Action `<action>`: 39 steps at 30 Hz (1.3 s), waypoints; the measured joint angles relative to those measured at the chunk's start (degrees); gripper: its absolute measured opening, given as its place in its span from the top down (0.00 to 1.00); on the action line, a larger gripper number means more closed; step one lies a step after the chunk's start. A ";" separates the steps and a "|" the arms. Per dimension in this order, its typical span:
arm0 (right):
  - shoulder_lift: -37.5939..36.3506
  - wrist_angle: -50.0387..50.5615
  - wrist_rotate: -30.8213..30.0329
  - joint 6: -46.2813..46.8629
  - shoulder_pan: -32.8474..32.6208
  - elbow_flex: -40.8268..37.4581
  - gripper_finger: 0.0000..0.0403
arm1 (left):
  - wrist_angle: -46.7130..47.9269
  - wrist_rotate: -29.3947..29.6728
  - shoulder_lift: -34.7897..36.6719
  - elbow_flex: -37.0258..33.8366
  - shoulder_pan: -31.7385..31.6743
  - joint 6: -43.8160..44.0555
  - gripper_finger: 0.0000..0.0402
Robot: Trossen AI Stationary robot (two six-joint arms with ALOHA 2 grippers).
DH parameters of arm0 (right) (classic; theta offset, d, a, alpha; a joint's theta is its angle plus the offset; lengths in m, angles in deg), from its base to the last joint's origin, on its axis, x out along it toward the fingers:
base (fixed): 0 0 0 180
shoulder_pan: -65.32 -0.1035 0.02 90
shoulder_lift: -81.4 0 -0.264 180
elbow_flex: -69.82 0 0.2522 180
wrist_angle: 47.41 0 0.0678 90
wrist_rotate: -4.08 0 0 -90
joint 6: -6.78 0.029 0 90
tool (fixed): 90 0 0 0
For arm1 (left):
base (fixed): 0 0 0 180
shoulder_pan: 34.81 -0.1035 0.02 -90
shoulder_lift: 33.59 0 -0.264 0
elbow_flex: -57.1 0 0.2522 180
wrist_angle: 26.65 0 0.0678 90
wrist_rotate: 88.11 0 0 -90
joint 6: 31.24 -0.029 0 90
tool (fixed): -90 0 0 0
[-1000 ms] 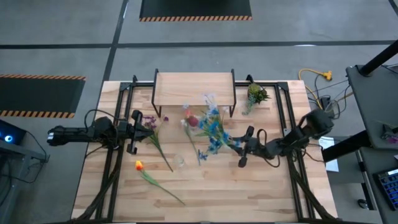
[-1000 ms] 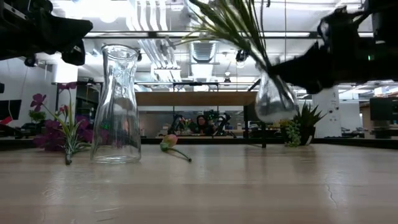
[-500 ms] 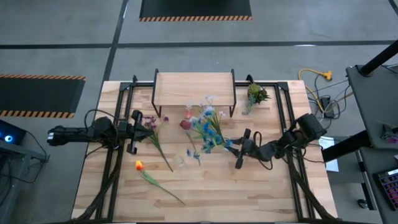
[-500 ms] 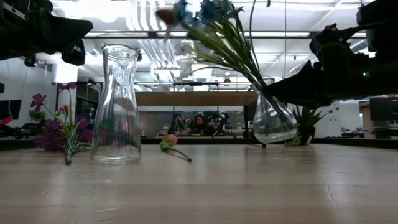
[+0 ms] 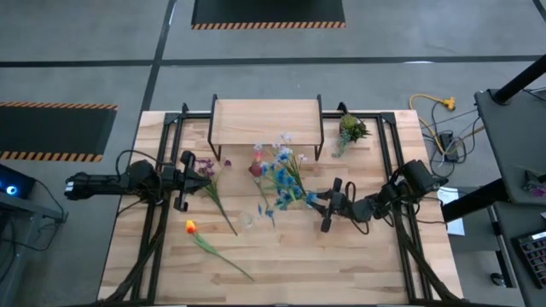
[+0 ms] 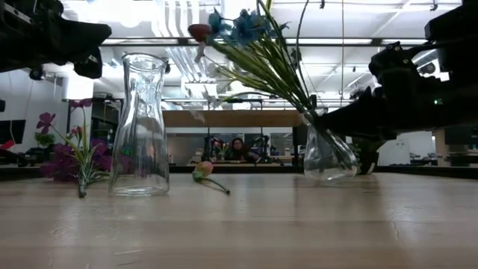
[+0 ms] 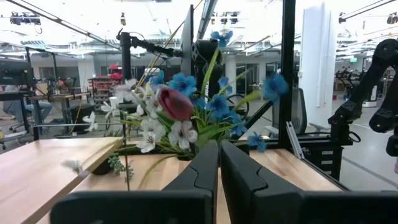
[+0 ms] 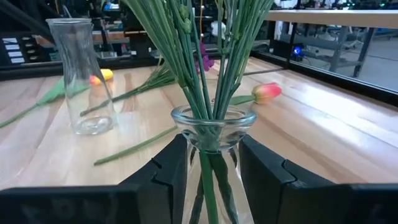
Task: Pick and place flowers into a vace then onto a shelf
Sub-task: Adjust the right transparent crystal vase
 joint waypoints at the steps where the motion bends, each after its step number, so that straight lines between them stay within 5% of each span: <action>1: 0.24 0.00 -0.07 0.04 0.00 0.09 0.72 | 0.00 0.00 0.00 0.00 -0.01 -0.01 1.00; 21: -1.08 0.76 0.36 1.28 -0.13 -1.22 0.72 | 0.00 0.00 0.00 0.00 0.00 0.00 1.00; 39: -2.59 2.61 0.59 3.82 -0.13 -2.86 0.54 | 0.00 0.02 0.00 0.00 -0.02 0.00 1.00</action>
